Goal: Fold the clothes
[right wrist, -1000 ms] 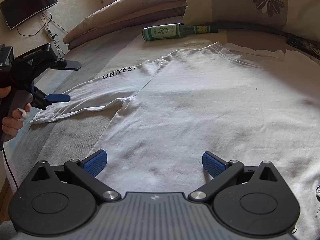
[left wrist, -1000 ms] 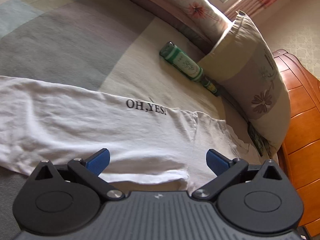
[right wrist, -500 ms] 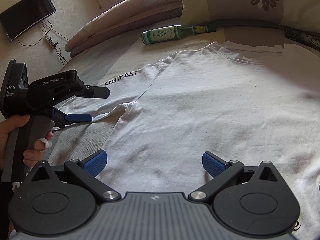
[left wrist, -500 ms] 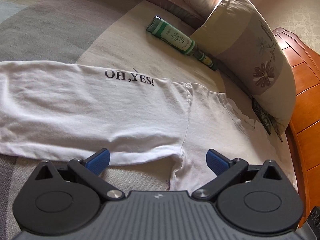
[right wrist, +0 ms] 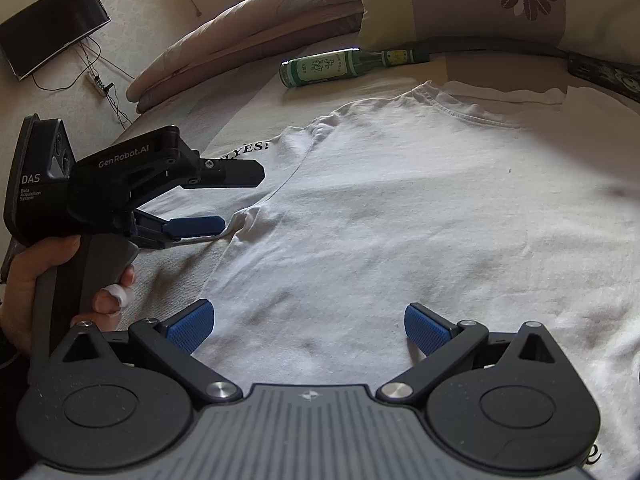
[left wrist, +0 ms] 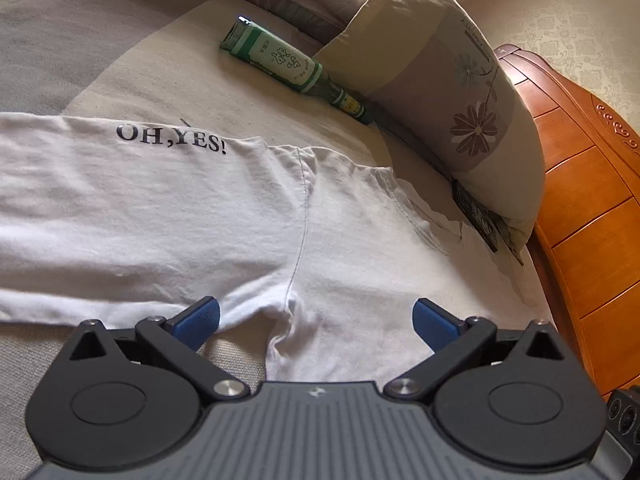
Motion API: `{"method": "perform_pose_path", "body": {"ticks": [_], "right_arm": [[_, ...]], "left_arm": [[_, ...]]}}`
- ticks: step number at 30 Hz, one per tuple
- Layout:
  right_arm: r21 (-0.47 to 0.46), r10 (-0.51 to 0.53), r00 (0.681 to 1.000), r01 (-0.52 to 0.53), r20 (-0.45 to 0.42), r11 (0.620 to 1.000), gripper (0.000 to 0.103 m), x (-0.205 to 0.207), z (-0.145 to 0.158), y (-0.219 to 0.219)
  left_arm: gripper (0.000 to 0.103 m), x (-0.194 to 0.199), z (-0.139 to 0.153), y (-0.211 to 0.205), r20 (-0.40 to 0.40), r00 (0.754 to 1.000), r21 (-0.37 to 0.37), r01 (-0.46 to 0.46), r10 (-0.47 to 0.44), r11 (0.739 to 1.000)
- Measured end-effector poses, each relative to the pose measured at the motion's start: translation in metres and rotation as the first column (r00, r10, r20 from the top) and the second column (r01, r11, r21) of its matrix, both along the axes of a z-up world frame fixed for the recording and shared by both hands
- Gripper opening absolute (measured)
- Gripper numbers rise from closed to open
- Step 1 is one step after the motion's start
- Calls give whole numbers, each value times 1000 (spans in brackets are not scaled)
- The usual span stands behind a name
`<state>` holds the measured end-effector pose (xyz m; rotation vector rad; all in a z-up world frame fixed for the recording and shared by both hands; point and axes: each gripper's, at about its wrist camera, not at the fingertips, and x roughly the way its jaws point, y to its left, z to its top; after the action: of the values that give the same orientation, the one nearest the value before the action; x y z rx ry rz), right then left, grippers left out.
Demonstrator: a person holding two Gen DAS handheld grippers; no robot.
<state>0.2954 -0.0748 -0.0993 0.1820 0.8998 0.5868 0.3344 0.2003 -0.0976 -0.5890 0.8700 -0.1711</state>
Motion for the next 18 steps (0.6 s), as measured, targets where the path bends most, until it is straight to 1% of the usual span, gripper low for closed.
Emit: {"method": "perform_pose_path", "body": {"ticks": [2,3,4,6,7,8,9,10,12,14,16,17,18], "right_arm": [[-4,-4,1000,4,1,1000,103,1,0,0],[-7,-8,1000,8,1,1000,103,1,-1,0],[-8,-9,1000,9,-1,1000,103,2,-1,0],[-10,-11,1000,11,-3,1000,103,2,-2,0],[-10,-12,1000,12,-3,1000,103,3,-2,0],[-12,-12,1000,12,-3,1000,103,3,-2,0],[-13,-12,1000,11,-3,1000,103,2,-2,0],[-13,-12,1000,11,-2,1000,103,2,-2,0],[-13,-12,1000,12,-3,1000,103,2,-2,0],[-11,-10,1000,10,-3,1000,103,2,-2,0],[-7,-9,1000,9,-2,1000,103,2,-2,0],[-9,-9,1000,9,0,1000,103,1,-2,1],[-13,-9,1000,9,2,1000,103,1,-2,1]], "left_arm": [[102,-4,18,18,52,997,77,-57,53,995],[102,-5,23,28,65,994,112,-93,86,989],[102,-6,24,39,56,991,122,-124,118,985],[102,-13,10,58,5,983,85,-185,185,979],[102,-17,1,64,-25,978,67,-207,209,976],[101,-23,-6,67,-35,974,54,-220,222,974],[102,-34,-9,66,7,975,40,-220,220,975],[102,-44,-9,66,29,976,32,-217,216,976],[102,-54,-4,72,15,978,12,-210,210,978],[102,-54,7,82,21,972,56,-234,233,971],[102,-50,18,97,60,962,89,-273,268,958],[102,-47,20,105,59,958,79,-283,279,956],[102,-44,17,111,37,954,69,-299,297,952]]}}
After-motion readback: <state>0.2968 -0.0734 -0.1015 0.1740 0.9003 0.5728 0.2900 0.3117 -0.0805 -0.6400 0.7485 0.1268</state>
